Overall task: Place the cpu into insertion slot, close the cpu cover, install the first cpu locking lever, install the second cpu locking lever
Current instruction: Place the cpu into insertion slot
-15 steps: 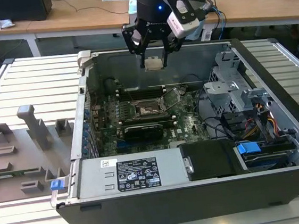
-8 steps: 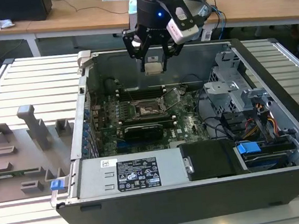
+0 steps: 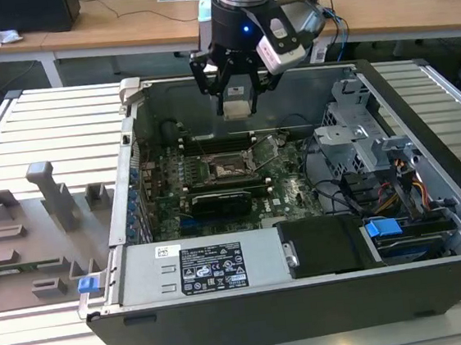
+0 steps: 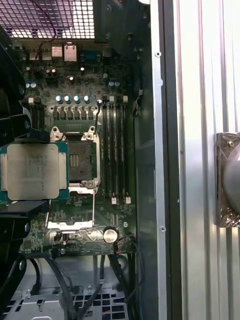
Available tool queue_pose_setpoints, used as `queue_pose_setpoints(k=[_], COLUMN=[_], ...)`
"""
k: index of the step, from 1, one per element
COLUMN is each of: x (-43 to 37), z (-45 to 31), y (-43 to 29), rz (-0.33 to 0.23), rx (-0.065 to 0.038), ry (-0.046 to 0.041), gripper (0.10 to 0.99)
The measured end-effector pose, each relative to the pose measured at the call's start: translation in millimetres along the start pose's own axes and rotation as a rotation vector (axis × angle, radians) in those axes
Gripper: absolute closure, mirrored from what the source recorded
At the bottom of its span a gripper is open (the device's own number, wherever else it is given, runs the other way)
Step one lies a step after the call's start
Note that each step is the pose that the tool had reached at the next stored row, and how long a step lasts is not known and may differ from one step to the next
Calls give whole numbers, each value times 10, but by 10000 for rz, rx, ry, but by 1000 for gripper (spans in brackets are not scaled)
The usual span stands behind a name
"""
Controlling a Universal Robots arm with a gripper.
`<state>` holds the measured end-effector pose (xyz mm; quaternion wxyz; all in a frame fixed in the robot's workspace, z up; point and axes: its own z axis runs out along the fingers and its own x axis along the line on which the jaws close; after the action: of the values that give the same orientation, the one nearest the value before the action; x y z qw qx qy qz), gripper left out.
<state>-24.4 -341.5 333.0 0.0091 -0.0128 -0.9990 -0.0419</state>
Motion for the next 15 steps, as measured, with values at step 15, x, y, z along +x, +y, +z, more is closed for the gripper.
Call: queue_pose_setpoints(k=[15], x=[-3], z=[152], y=[-13], rz=[1], rx=[13], ry=[0], gripper=[545])
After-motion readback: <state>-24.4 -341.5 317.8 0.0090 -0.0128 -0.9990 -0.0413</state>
